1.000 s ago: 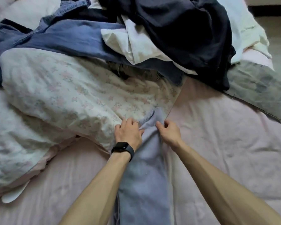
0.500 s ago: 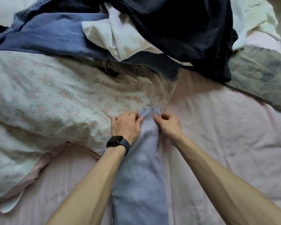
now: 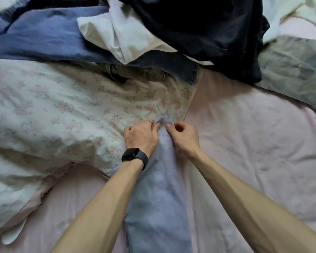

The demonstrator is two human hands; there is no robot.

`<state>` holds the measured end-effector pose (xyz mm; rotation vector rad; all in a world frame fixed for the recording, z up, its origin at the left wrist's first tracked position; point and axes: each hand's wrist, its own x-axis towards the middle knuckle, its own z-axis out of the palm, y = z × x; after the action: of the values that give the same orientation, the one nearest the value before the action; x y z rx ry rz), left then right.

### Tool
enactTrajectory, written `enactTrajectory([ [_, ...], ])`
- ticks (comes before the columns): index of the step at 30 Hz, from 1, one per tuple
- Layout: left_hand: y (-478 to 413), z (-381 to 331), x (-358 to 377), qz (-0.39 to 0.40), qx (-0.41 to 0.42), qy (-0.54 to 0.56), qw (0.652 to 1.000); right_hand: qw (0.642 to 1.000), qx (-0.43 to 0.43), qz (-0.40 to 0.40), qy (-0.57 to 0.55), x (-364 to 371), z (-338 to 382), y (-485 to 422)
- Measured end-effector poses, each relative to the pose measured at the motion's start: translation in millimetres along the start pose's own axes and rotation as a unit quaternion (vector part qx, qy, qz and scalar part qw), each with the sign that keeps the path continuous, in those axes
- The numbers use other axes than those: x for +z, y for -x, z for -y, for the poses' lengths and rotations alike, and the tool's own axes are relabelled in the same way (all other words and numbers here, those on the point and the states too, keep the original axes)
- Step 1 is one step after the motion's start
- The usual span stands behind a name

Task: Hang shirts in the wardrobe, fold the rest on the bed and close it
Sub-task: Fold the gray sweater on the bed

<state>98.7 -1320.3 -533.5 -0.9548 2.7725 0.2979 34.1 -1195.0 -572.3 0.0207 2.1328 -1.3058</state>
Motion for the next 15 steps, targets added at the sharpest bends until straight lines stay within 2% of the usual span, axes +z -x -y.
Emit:
enactTrajectory([
  [4, -8, 14, 0, -0.001, -0.105, 0.100, 0.989, 0.999, 0.016, -0.040, -0.016, 1, 8, -5],
  [7, -9, 12, 0, 0.011, -0.102, 0.092, 0.990, 0.998, -0.009, -0.054, 0.032, 4, 12, -2],
  [9, -4, 6, -3, -0.031, -0.032, 0.033, 0.998, 0.989, -0.081, -0.083, 0.089, 5, 9, 13],
  [10, 3, 5, -5, -0.085, 0.016, 0.003, 0.996, 0.978, -0.144, -0.098, 0.117, 5, 4, 23],
  [12, 31, 8, -6, -0.187, 0.148, -0.028, 0.971, 0.943, -0.263, -0.108, 0.176, 4, -11, 50],
  [14, 69, 22, 4, -0.195, 0.292, -0.077, 0.933, 0.909, -0.336, -0.092, 0.229, -2, -37, 78],
  [15, 85, 35, 8, -0.163, 0.328, -0.116, 0.923, 0.894, -0.359, -0.075, 0.255, -5, -51, 93],
])
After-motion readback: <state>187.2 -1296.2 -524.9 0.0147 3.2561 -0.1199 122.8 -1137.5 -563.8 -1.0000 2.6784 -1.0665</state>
